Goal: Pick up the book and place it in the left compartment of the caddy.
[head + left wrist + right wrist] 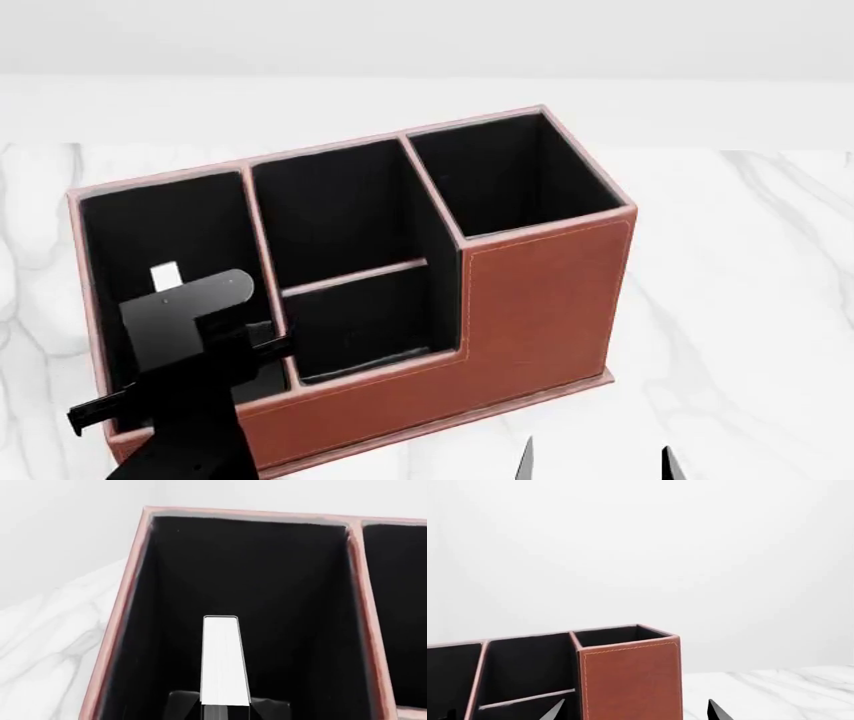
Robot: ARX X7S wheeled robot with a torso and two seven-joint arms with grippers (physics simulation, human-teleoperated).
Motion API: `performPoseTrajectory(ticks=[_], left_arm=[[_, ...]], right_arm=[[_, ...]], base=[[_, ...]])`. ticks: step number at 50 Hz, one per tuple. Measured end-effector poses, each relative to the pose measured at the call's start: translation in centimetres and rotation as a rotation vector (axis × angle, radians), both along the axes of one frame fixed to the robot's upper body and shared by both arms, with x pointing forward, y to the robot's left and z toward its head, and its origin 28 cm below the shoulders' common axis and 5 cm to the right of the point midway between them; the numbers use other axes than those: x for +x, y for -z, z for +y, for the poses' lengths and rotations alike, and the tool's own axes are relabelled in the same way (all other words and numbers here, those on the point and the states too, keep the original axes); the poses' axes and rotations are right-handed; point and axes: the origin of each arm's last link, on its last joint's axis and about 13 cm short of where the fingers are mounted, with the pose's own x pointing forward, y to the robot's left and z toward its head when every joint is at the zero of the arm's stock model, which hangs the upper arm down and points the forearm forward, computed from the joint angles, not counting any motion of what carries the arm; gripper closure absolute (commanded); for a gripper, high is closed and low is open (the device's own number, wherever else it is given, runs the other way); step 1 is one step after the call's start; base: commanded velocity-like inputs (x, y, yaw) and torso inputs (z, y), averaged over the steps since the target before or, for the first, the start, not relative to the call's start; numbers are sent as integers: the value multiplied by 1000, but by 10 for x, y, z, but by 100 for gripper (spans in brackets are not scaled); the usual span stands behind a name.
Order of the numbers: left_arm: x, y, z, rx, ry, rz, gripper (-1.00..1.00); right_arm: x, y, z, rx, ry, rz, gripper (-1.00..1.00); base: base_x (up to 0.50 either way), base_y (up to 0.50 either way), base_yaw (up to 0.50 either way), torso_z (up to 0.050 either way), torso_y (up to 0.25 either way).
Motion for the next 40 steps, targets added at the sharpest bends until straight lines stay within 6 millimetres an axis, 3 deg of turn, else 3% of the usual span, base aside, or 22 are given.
performPoseTrajectory(ticks=[40], left_arm=[[5,9,7,-21,30,14,100]], right_arm=[[0,2,1,-3,-2,2,-100]], base=[[0,0,0,0,2]])
